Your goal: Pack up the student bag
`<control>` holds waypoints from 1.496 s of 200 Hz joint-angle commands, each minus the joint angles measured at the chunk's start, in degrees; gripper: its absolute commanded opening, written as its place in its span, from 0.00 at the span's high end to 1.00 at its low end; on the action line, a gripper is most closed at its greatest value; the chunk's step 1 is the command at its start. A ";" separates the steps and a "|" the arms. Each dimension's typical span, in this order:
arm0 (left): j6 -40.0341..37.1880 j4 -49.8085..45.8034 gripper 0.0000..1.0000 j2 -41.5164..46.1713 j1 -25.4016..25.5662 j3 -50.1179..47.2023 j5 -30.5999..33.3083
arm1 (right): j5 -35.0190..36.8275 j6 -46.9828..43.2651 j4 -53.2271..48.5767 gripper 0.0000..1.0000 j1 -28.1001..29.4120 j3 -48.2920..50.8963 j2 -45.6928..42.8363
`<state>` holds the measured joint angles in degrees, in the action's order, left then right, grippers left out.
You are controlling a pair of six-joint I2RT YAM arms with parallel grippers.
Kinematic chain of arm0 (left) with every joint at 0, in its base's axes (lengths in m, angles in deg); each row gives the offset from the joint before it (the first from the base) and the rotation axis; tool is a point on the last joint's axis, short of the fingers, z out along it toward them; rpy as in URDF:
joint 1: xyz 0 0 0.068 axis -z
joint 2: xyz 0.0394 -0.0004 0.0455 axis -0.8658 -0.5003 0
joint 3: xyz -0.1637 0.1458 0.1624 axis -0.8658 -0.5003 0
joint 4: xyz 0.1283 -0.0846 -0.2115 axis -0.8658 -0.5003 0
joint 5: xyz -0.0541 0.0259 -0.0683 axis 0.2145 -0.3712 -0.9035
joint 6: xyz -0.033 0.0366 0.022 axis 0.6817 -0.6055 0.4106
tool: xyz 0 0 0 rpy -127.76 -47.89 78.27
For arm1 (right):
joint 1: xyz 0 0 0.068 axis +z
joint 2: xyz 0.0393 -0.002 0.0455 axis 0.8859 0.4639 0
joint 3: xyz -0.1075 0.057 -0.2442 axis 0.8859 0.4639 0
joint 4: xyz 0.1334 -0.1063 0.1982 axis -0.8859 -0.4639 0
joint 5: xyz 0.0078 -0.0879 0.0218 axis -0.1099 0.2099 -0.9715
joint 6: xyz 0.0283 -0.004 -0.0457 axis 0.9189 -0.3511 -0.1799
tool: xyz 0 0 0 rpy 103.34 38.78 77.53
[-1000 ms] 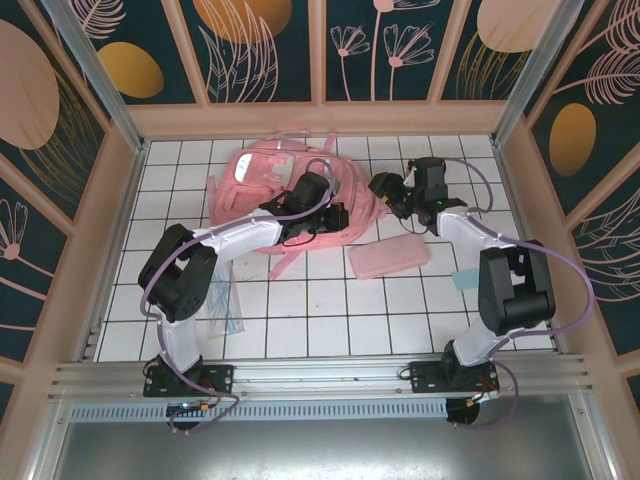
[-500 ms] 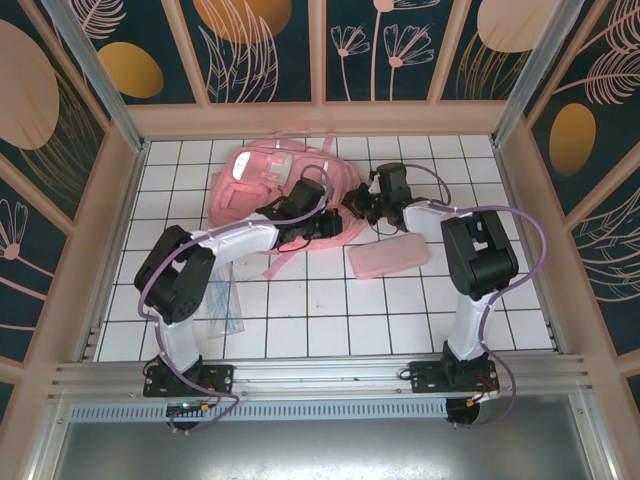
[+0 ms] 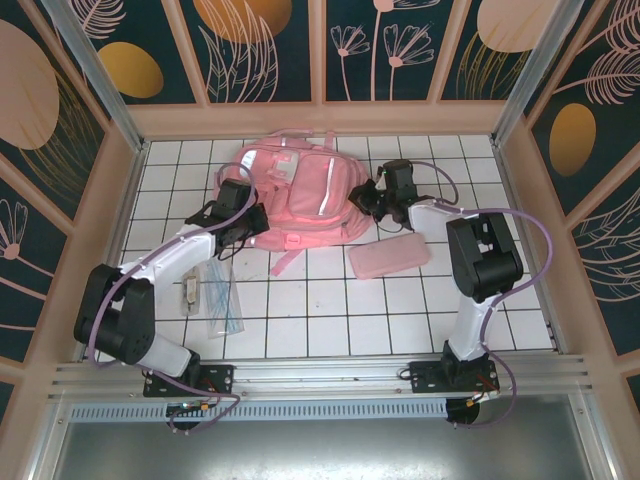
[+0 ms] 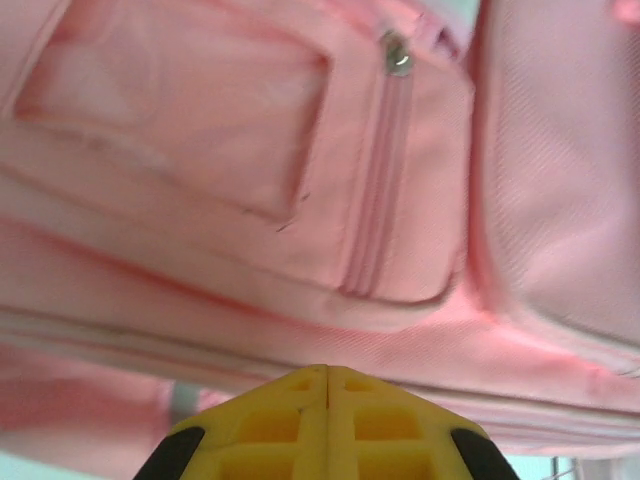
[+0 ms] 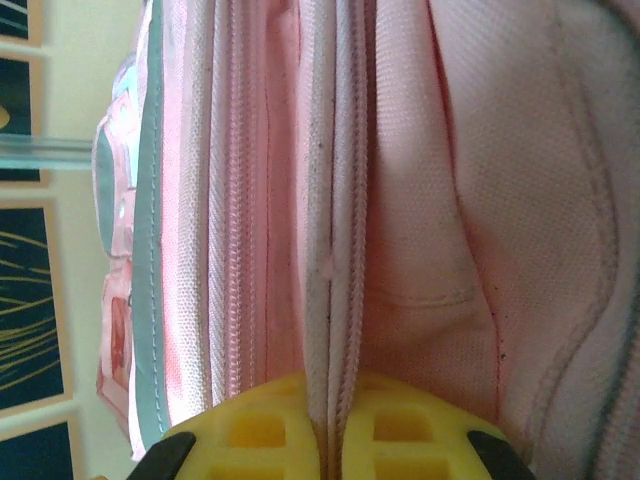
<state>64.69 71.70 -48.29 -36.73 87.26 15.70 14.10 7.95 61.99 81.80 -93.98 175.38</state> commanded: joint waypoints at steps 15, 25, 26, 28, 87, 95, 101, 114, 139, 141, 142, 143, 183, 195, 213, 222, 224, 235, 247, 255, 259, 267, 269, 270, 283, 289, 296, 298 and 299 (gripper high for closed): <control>1.16 1.84 1.00 -1.91 1.27 -0.01 -6.43 | 1.80 0.78 2.34 1.00 0.28 -0.86 -1.48; 1.84 3.19 1.00 -2.16 1.96 0.55 -7.88 | 1.42 2.11 3.14 1.00 0.55 -0.67 -1.77; 1.98 3.33 1.00 -2.21 2.06 0.59 -7.92 | 1.40 2.29 3.38 1.00 0.62 -0.64 -1.79; 2.02 3.49 1.00 -2.19 2.29 0.82 -8.07 | 1.28 2.71 3.67 1.00 0.67 -0.51 -1.87; 8.02 8.60 0.63 -4.88 12.00 5.66 -11.00 | 1.55 9.36 9.69 1.00 3.71 -0.10 -3.68; 8.80 9.33 0.59 -5.61 13.30 6.08 -11.17 | 1.80 9.79 9.89 1.00 4.08 -0.59 -3.73; 9.28 9.56 0.57 -6.11 14.10 6.59 -11.00 | 1.95 10.00 10.04 1.00 4.42 -0.99 -3.75; 9.42 8.94 0.53 -7.60 15.54 7.80 -9.88 | 2.25 10.67 10.24 1.00 4.94 -1.79 -3.85; 8.45 5.75 0.49 -10.69 17.63 11.12 -6.97 | 2.87 11.70 10.91 1.00 5.62 -2.15 -4.20; 8.34 5.53 0.49 -10.97 17.69 11.38 -6.75 | 2.88 11.70 10.89 1.00 5.68 -2.14 -4.19; 8.30 5.42 0.49 -11.05 17.70 11.50 -6.61 | 2.88 11.70 10.91 1.00 5.69 -2.17 -4.19; 8.24 5.28 0.49 -11.22 17.75 11.64 -6.55 | 2.88 11.74 10.96 1.00 5.69 -2.18 -4.28; 6.88 0.91 0.51 -16.03 18.06 14.40 0.45 | 2.62 12.82 12.50 1.00 6.22 -1.20 -5.15; 6.05 -0.32 0.54 -17.20 18.06 15.27 2.52 | 2.55 13.12 13.00 1.00 6.40 -0.83 -5.32; 5.48 -0.89 0.68 -19.34 18.06 16.42 3.50 | 2.31 13.60 13.91 1.00 6.57 -0.40 -5.39; 5.53 -0.63 0.75 -19.99 18.01 16.75 3.23 | 2.12 13.66 14.13 1.00 6.62 -0.35 -5.25; 5.54 -0.48 0.76 -20.09 18.03 16.79 3.03 | 2.10 13.60 14.14 1.00 6.63 -0.40 -5.24; 5.95 0.64 0.85 -20.03 18.06 16.67 2.22 | 2.28 13.27 13.89 1.00 6.59 -0.37 -5.23; 6.20 1.32 0.98 -19.38 18.04 16.54 1.87 | 3.57 12.12 12.67 1.00 6.57 -0.18 -5.31; 6.18 1.29 1.00 -18.91 18.06 16.54 1.79 | 4.58 11.29 11.91 1.00 6.41 0.05 -5.40; 6.16 1.12 1.00 -18.61 18.06 16.54 1.75 | 5.27 10.93 11.74 1.00 6.32 0.29 -5.38; 5.99 0.35 1.00 -18.10 18.02 16.62 1.60 | 6.85 10.18 11.42 1.00 6.16 0.70 -5.39; 5.99 0.24 1.00 -17.97 18.01 16.63 1.52 | 7.19 10.02 11.29 1.00 6.14 0.81 -5.32; 5.99 0.14 1.00 -17.88 18.04 16.58 1.43 | 7.32 9.98 11.28 1.00 6.14 0.89 -5.28; 6.15 -0.83 1.00 -17.07 18.04 15.88 -0.22 | 8.72 9.34 12.04 1.00 5.89 1.64 -4.91; 6.44 -1.09 1.00 -16.73 17.98 15.23 -1.34 | 9.30 9.20 12.56 1.00 5.87 2.03 -4.68; 6.95 -1.36 1.00 -16.41 18.00 14.14 -2.90 | 9.84 9.07 13.45 1.00 5.79 2.37 -4.39; 7.02 -1.37 1.00 -16.34 18.05 13.83 -3.36 | 9.98 9.00 13.73 1.00 5.78 2.55 -4.37; 7.07 -1.37 1.00 -16.32 18.06 13.64 -3.60 | 10.03 8.99 13.95 1.00 5.78 2.64 -4.32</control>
<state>70.99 72.90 -67.00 -18.40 102.74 15.09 19.92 18.82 69.81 87.59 -92.52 173.87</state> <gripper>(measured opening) 0.064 0.082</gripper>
